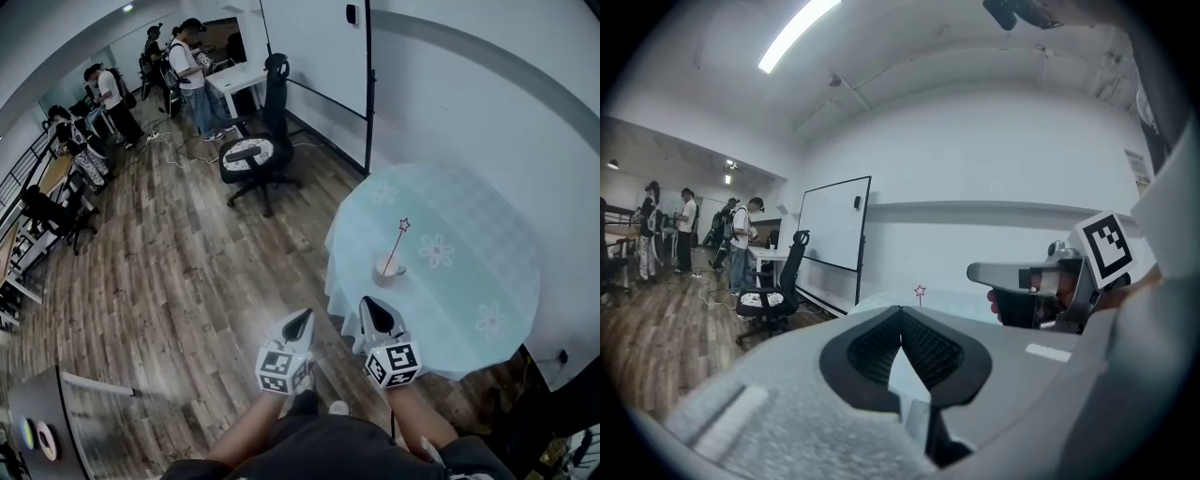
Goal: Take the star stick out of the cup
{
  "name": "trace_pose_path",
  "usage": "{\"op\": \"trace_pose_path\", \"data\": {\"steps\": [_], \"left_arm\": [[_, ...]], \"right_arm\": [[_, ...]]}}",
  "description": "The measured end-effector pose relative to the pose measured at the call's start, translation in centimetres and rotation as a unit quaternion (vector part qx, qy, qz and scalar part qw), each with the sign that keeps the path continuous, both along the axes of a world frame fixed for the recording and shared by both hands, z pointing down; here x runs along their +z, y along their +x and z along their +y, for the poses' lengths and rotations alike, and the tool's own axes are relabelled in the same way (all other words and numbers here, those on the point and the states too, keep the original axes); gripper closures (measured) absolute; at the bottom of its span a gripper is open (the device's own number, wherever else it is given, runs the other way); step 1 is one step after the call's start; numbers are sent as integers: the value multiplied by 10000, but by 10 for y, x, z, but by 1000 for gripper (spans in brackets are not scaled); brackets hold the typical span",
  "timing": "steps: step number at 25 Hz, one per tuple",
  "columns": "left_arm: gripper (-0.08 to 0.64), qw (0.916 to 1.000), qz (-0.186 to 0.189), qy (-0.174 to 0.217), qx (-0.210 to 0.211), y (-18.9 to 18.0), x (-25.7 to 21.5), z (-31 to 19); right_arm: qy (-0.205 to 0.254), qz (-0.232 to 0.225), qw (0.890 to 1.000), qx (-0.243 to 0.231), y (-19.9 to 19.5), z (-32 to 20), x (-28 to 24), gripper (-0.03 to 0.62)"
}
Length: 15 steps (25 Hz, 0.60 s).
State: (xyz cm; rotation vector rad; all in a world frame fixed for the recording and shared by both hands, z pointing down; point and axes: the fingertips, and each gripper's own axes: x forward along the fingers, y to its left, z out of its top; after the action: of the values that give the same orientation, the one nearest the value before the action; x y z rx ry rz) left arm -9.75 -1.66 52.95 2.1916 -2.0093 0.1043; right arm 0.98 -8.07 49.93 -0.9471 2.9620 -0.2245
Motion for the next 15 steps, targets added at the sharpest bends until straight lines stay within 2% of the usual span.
{"op": "trace_pose_path", "data": {"steps": [6,15], "left_arm": [[555,9999,47,27,95,-32,-2,-41],[554,9993,84,16,355,-75,-5,-96]], "right_arm": [[134,38,9999,91,-31,-38,-5,589],[83,118,9995,291,-83,-83,1,589]]}}
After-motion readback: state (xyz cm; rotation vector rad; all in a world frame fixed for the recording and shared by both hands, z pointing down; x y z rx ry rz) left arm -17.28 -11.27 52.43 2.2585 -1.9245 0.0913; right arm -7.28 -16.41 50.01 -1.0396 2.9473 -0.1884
